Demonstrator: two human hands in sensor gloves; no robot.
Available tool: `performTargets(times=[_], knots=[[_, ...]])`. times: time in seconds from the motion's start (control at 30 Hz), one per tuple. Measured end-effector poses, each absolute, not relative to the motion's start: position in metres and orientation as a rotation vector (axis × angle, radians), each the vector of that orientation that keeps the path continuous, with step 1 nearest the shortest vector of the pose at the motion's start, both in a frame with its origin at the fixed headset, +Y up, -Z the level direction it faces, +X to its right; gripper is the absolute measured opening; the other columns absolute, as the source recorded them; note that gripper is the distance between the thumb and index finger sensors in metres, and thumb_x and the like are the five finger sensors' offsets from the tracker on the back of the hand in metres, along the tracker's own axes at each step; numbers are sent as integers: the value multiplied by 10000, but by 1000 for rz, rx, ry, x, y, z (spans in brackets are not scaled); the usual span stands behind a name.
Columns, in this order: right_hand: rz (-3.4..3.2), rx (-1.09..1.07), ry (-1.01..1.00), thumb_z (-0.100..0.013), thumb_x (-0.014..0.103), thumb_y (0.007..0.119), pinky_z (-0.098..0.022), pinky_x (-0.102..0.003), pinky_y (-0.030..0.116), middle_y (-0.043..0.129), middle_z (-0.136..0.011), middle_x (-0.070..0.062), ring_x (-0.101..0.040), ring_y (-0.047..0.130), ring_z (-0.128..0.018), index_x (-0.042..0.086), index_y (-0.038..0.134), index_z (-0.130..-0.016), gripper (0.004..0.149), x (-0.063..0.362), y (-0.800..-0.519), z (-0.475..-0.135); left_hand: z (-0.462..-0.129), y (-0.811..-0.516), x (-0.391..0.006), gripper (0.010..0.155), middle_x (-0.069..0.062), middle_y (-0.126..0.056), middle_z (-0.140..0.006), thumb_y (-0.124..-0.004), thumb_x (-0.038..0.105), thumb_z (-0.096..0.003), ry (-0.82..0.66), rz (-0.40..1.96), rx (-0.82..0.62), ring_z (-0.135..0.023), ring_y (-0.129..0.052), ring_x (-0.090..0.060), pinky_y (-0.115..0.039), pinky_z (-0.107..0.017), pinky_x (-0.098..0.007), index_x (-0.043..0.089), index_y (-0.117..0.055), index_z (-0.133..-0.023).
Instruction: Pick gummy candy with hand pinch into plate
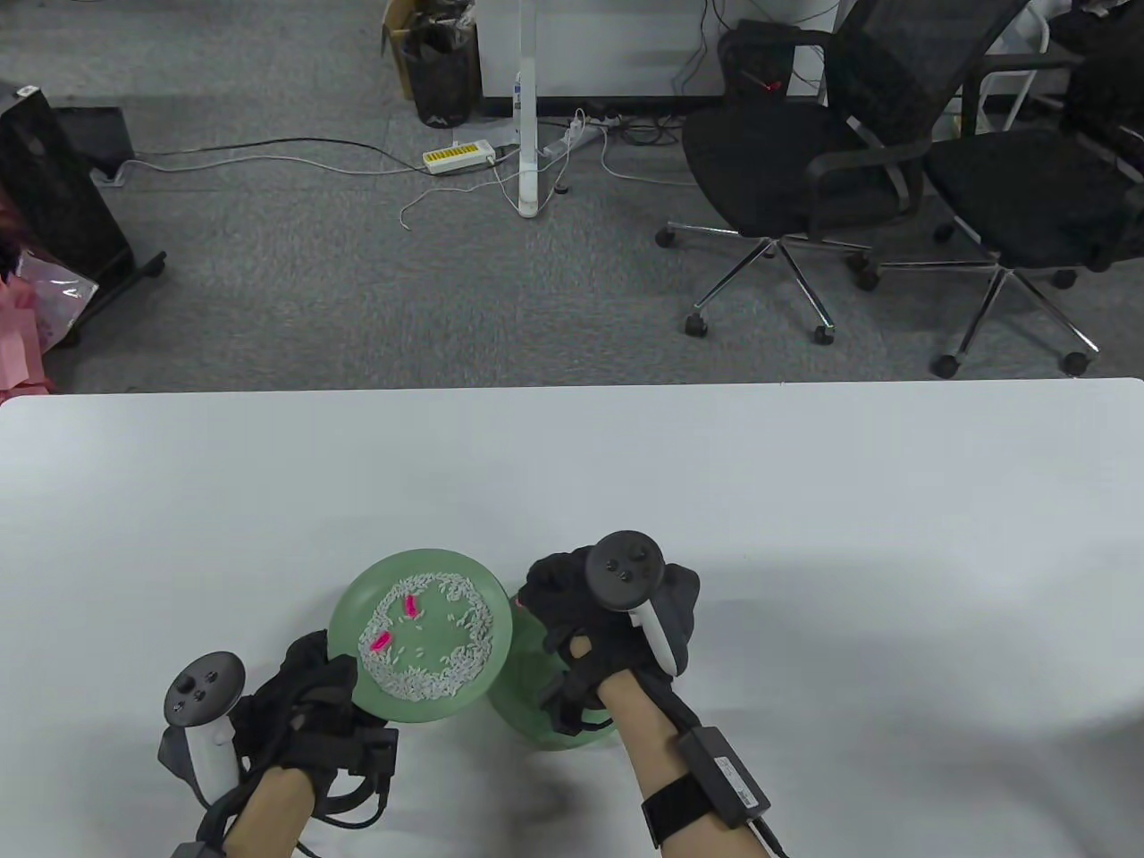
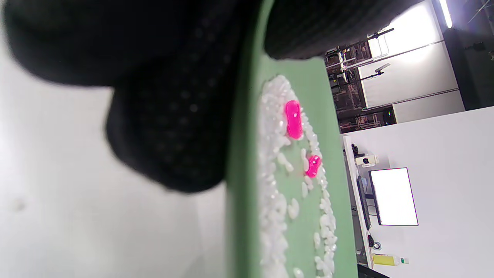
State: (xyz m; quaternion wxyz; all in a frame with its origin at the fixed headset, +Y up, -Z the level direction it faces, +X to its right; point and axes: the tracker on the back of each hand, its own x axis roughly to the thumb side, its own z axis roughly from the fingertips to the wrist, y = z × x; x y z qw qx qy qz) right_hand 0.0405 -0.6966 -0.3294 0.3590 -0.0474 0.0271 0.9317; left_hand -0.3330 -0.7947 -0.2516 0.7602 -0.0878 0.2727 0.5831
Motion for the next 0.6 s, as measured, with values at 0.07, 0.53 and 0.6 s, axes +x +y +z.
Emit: performTargets(times=[0.07,0.53,0.6], knots=[[2422,-164,67,-322,406,916,-588,-514,707,892,-759,18,-265,856,-661,220,962,-711,434,49,-706,-332,-252,-794,-333,568,-40,-982,-768,-801,301,-417,594,1268,-189,-180,-1139,-268,-967,-130,-323,183,-708,-965],[2759,-169,133,-312,407,929,-586,-501,718,920,-732,41,-250,874,-646,237,999,-677,409,38,-743,-332,-254,-798,-340,569,-37,-984,-766,-802,301,-415,593,1279,-189,-176,-1140,-267,-968,-127,-322,184,-708,-964],[2785,-166,129,-309,401,934,-582,-502,719,924,-728,37,-252,876,-640,233,1003,-673,407,35,-742,-331,-254,-798,-339,568,-38,-983,-767,-802,300,-416,593,1279,-190,-177,-1140,-266,-968,-128,-323,183,-709,-964]])
